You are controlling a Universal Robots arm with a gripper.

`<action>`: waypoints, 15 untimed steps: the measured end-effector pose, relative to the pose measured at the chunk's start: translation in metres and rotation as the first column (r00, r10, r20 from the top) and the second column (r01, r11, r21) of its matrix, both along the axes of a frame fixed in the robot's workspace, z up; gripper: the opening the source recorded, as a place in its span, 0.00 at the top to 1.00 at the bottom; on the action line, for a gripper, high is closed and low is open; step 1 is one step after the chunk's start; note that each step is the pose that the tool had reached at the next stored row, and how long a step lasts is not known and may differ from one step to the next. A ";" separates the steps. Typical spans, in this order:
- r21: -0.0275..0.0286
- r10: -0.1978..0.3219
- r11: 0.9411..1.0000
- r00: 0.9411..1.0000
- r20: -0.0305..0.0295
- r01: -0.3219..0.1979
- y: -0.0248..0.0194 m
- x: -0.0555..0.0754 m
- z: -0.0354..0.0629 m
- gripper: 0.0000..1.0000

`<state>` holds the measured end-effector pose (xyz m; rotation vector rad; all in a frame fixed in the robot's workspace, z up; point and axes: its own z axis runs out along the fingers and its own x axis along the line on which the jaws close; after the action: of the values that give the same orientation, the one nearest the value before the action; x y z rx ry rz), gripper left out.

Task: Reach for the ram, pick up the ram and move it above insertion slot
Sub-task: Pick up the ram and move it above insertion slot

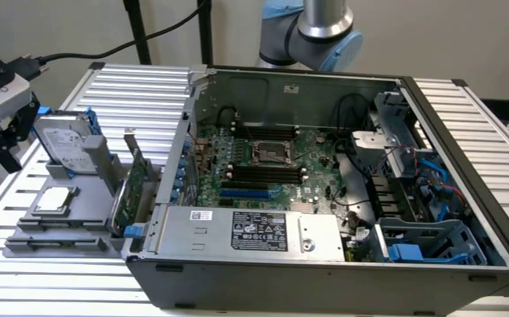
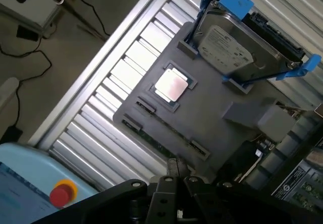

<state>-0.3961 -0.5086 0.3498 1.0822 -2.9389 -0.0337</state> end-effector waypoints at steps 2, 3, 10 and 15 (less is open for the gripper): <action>0.000 0.036 0.999 0.999 0.000 -0.036 0.0000 0.000 -0.0006 0.89; 0.000 0.054 0.999 0.999 0.000 -0.054 0.0000 0.000 -0.0010 0.89; 0.000 0.181 0.984 0.984 0.000 -0.181 0.0000 0.000 -0.0033 0.89; 0.000 0.269 0.963 0.963 0.000 -0.269 0.0000 0.000 -0.0049 0.89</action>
<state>-0.3961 -0.5086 0.3448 1.4700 -2.7623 -0.0313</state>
